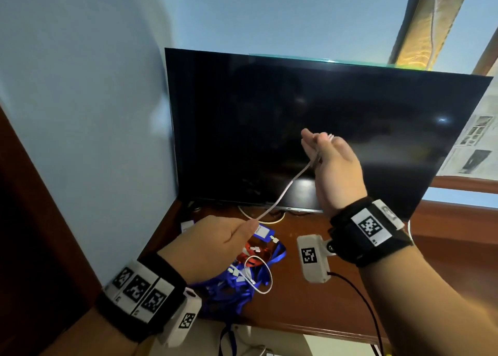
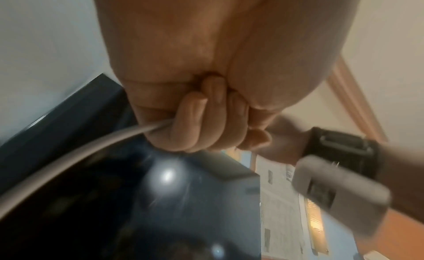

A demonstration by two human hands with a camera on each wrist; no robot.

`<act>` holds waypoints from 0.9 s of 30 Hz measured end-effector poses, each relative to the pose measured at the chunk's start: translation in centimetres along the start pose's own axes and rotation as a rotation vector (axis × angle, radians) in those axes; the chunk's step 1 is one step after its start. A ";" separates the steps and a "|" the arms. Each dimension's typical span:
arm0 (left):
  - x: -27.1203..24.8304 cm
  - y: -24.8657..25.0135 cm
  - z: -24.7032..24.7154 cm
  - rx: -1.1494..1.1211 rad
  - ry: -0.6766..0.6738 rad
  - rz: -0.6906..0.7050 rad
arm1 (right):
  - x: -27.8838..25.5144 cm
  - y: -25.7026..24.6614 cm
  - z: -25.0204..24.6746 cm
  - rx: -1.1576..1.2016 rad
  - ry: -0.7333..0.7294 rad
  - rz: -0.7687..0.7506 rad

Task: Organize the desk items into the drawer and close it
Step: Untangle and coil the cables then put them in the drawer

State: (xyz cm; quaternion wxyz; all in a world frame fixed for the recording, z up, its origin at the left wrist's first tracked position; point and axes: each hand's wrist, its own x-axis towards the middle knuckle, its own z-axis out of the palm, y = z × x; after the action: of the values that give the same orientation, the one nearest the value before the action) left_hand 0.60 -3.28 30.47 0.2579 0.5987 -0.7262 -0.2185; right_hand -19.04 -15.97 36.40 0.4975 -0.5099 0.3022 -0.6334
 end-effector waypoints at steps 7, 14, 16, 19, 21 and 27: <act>0.8 6.7 -6.6 0.387 0.245 0.302 | -3.3 3.9 0.4 -0.736 -0.284 0.068; 7.9 5.9 -9.9 0.308 0.355 0.197 | -6.9 2.0 2.1 -0.081 -0.336 0.330; 9.8 4.3 -9.4 0.224 0.336 0.117 | -6.8 0.5 2.4 0.100 -0.355 0.294; 11.1 1.5 -7.0 0.042 0.279 0.009 | -5.6 -2.0 2.6 0.185 -0.337 0.245; 10.7 -0.1 -4.5 -0.133 0.215 -0.030 | -4.8 -3.3 2.5 0.196 -0.316 0.237; 6.8 -1.1 2.7 -0.414 0.024 -0.100 | -3.4 -3.8 2.1 0.251 -0.278 0.177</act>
State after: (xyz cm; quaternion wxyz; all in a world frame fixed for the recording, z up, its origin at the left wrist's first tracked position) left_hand -1.31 -10.15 28.50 0.3726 0.5709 -0.6321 -0.3684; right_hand -18.36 -11.28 39.26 0.6479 -0.4978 0.1930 -0.5433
